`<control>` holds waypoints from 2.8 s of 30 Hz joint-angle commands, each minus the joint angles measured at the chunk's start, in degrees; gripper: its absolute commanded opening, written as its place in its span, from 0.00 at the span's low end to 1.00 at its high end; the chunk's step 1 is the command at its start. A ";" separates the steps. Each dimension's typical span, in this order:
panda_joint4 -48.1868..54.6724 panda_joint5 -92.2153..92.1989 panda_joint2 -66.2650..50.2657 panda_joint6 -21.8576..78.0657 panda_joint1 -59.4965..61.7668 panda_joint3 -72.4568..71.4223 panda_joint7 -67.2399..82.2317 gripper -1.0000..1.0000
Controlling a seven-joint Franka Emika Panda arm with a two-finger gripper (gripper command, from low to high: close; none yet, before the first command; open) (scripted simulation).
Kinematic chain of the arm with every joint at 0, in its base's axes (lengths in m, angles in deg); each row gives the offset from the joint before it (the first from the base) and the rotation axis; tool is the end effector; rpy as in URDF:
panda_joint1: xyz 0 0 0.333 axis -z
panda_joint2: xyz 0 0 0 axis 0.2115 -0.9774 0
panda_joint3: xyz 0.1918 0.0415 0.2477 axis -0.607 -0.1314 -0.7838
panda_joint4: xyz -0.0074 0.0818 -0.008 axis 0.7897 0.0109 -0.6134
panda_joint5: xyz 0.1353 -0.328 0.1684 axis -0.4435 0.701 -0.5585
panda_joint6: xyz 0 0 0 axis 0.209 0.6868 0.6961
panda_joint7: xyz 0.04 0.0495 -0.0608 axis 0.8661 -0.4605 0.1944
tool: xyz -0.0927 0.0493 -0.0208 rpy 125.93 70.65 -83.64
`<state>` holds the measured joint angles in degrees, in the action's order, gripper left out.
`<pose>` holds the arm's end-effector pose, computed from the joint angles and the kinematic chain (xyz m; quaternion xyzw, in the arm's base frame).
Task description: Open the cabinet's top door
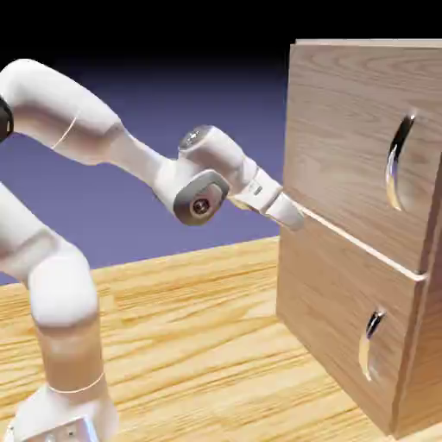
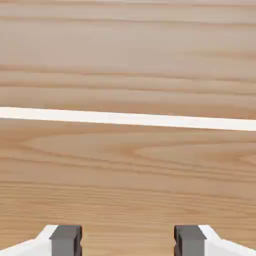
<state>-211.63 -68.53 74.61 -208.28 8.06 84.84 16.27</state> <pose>0.3843 0.0096 0.4915 -0.8572 0.2994 -0.3909 0.1512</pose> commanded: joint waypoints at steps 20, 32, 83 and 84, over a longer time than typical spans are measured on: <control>10.63 49.85 26.38 8.05 -25.71 28.45 -17.45 0.50; 17.00 79.75 42.20 12.88 -41.13 45.52 -27.92 0.50; -14.26 96.80 62.01 68.15 -33.63 13.13 -75.58 0.00; -14.42 95.09 61.58 69.27 -33.73 11.05 -76.18 0.00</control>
<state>-226.04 26.54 136.19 -139.08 -25.66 95.90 -59.90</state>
